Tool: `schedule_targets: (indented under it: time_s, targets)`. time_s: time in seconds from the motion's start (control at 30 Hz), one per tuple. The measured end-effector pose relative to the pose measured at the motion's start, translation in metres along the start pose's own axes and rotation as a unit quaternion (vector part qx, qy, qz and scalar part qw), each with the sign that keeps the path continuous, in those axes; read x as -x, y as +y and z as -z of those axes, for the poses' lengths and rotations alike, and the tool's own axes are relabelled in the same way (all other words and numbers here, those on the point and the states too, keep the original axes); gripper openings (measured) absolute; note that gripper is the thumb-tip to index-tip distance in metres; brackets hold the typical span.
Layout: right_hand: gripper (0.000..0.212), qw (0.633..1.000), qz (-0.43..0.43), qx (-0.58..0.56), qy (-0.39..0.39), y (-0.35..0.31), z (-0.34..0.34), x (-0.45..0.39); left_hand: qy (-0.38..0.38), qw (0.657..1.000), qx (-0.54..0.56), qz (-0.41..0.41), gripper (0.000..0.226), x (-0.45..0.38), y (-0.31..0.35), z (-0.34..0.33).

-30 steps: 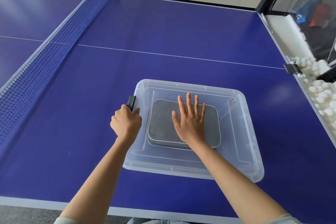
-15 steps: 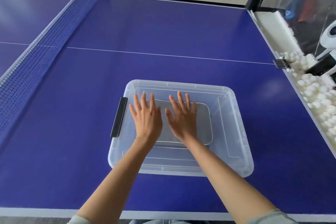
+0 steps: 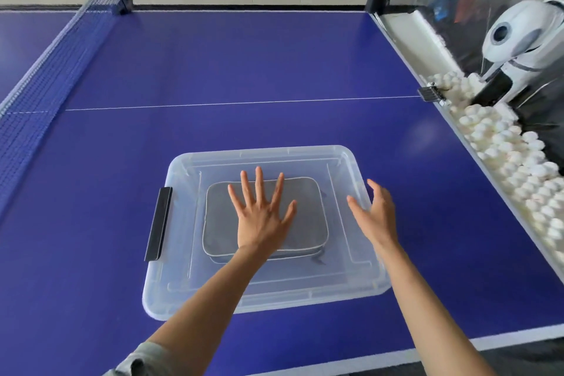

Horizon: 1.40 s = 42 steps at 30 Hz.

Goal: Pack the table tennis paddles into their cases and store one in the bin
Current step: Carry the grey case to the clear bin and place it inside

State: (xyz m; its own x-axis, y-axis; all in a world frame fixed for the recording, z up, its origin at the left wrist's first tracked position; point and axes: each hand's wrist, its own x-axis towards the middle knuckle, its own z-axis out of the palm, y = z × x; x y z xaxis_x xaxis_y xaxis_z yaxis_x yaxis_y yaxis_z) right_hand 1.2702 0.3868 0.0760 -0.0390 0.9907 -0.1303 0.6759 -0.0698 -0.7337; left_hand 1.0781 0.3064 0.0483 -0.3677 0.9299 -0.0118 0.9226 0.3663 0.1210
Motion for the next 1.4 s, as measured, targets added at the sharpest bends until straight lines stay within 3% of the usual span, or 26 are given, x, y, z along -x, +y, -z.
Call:
schedule_targets:
  time_s: [0.07, 0.27, 0.43, 0.57, 0.8, 1.0, 1.2, 1.3, 1.4]
  targets:
    - [0.066, 0.994, -0.080, -0.072, -0.024, 0.002, 0.002, -0.006, 0.001, 1.000, 0.004, 0.003, 0.069, 0.000, 0.000, -0.001]
    - [0.081, 0.983, -0.157, -0.085, -0.041, 0.007, -0.001, -0.013, 0.007, 1.000, 0.016, 0.010, 0.073, -0.001, -0.001, 0.000]
    - [0.084, 0.996, -0.089, -0.019, 0.021, 0.003, 0.002, -0.012, 0.013, 1.000, 0.025, 0.009, 0.072, 0.000, -0.001, -0.001]
    - [0.061, 0.997, -0.042, 0.064, -0.003, -0.006, 0.004, -0.014, 0.027, 0.999, 0.040, 0.010, 0.069, 0.001, -0.003, -0.001]
    - [0.023, 0.998, -0.008, 0.052, 0.023, -0.010, 0.008, -0.009, 0.028, 0.999, 0.036, 0.012, 0.069, -0.001, -0.001, -0.002]
    - [0.018, 0.993, -0.014, 0.102, 0.055, -0.014, 0.003, -0.008, 0.028, 0.999, 0.031, 0.014, 0.069, 0.000, -0.001, -0.004]
    - [0.033, 0.973, -0.014, 0.213, 0.087, -0.021, -0.006, -0.002, 0.026, 0.999, 0.024, 0.016, 0.070, -0.001, 0.000, -0.005]
    - [0.038, 0.959, -0.030, 0.273, 0.066, -0.027, -0.014, -0.001, 0.027, 0.999, 0.026, 0.017, 0.070, 0.000, 0.000, -0.003]
    - [0.057, 0.948, -0.021, 0.316, 0.043, -0.039, -0.030, 0.008, 0.013, 0.999, 0.032, 0.014, 0.068, -0.002, 0.001, 0.002]
